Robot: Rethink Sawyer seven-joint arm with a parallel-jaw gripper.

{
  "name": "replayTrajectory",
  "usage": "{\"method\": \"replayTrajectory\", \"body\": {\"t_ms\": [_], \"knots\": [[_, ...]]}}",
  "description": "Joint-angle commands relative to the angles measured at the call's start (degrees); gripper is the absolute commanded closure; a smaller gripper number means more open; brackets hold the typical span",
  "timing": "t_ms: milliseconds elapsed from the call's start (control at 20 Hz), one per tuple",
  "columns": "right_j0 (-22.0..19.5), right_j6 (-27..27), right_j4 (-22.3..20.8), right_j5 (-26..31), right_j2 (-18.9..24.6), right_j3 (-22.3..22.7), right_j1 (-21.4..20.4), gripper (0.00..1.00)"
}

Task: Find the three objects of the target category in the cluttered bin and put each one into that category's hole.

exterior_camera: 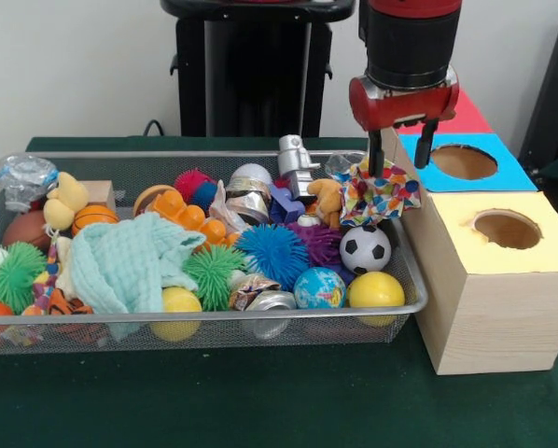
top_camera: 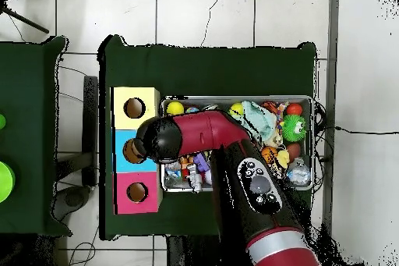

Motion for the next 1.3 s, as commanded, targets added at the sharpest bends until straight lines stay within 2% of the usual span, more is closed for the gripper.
{"method": "replayTrajectory", "body": {"t_ms": [50, 150, 250, 550, 950, 1300], "knots": [[-0.46, -1.35, 3.19, 16.18, 1.6, 0.41, -4.83, 0.0], [-0.49, -2.09, 3.23, 18.77, 1.62, -0.44, -5.77, 0.0], [-0.71, -2.4, 2.77, 18.37, 1.74, -0.82, -5.34, 0.0], [-1.93, -3.03, 0.2, 10.77, 2.6, -2.76, 1.37, 0.0], [-1.63, -1.99, -1.24, 4.12, 2.53, -3.68, 4.9, 0.0], [-0.61, -1.37, -1.44, 2.58, 1.97, -6.25, 7.22, 0.0]]}}
